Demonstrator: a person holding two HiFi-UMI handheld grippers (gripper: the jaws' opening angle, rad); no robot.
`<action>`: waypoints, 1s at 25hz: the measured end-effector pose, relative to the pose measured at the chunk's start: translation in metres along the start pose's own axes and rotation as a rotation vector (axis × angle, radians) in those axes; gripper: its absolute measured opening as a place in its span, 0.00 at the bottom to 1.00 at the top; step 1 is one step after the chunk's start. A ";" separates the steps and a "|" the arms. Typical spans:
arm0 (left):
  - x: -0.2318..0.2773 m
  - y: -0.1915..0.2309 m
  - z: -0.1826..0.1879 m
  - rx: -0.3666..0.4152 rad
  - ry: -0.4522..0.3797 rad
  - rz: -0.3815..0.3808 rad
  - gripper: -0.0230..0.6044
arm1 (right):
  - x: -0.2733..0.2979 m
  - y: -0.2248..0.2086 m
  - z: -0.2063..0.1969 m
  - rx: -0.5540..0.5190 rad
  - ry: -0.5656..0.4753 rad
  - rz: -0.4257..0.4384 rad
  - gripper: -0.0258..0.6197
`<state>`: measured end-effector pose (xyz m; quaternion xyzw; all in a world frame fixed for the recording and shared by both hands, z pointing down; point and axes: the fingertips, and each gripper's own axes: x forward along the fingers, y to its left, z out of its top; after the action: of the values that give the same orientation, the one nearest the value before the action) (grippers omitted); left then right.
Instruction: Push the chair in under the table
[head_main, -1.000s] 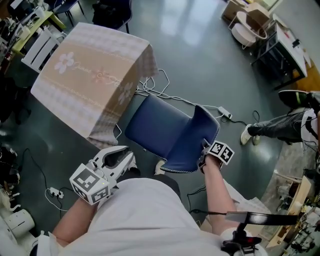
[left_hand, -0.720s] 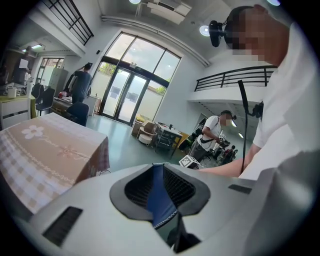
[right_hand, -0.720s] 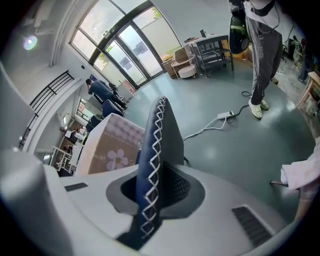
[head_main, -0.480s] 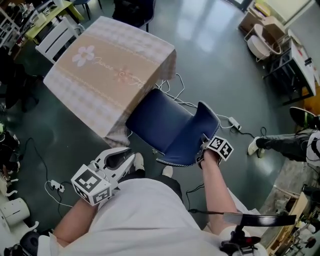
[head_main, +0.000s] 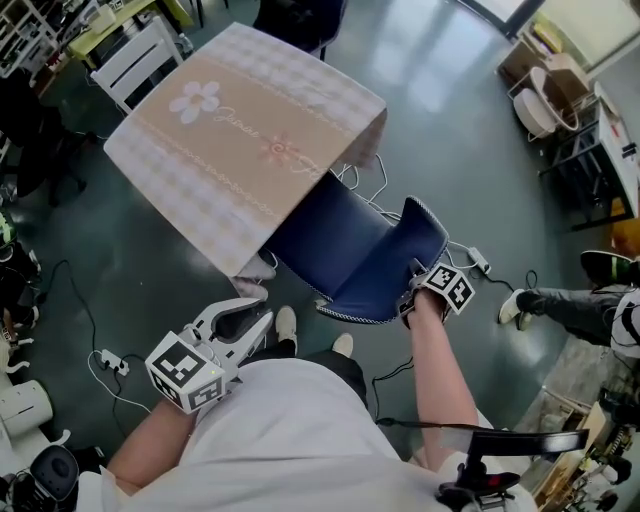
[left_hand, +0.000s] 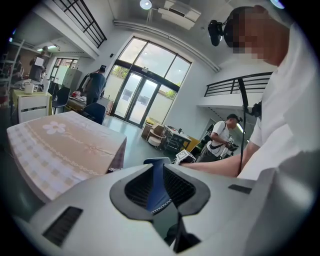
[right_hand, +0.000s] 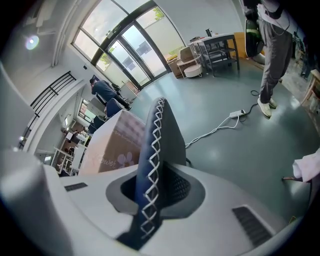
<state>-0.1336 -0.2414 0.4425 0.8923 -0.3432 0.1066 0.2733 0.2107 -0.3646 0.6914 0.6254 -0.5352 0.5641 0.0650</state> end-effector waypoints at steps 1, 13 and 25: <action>-0.002 0.003 -0.001 -0.002 0.001 -0.002 0.12 | 0.002 0.001 0.002 0.000 -0.002 -0.005 0.14; -0.020 0.020 -0.007 0.021 0.016 -0.082 0.12 | 0.003 -0.012 0.007 -0.041 -0.039 -0.076 0.19; -0.022 -0.006 -0.011 0.043 -0.026 -0.150 0.12 | -0.086 0.014 -0.009 -0.366 -0.111 -0.096 0.30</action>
<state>-0.1461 -0.2195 0.4408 0.9225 -0.2767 0.0815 0.2567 0.2126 -0.3136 0.6208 0.6581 -0.6012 0.4183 0.1748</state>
